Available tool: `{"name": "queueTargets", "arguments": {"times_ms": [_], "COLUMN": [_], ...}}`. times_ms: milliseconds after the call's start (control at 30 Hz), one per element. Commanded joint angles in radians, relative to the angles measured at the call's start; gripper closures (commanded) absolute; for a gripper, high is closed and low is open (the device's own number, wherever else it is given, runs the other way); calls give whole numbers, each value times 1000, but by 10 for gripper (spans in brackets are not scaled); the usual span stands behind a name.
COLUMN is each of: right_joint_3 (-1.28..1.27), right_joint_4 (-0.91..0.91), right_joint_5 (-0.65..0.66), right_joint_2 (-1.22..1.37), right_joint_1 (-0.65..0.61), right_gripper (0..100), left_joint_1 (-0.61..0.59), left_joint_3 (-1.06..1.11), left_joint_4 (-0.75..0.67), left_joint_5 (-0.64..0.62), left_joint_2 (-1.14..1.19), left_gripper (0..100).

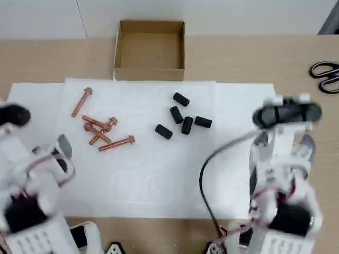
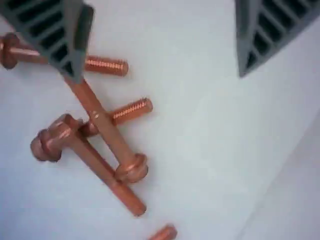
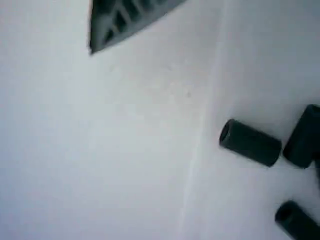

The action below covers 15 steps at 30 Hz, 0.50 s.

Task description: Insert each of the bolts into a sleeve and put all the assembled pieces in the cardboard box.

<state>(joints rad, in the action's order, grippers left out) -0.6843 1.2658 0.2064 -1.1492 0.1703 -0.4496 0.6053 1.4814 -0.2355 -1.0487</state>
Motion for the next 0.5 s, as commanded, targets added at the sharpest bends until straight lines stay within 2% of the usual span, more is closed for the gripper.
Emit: {"name": "queueTargets", "arguments": {"times_ms": [0,100,167,333,467], "right_joint_3": [284,477,575,729,753], "right_joint_4": [134,232,246,245,153], "right_joint_5": [8,8,11,12,8], "right_joint_2": [377,625,769,984,1066], "right_joint_1": [-96,-185,-222,-286,-294], "right_gripper": [702,702,702,702,702], "left_joint_1": [9,74,103,104,104], "left_joint_3": [-259,-380,-415,-427,-450], "left_joint_4": [114,204,232,229,229], "left_joint_5": [20,157,196,106,80], "left_joint_2": [255,411,496,649,746], "left_gripper": [807,807,807,807,807]}}
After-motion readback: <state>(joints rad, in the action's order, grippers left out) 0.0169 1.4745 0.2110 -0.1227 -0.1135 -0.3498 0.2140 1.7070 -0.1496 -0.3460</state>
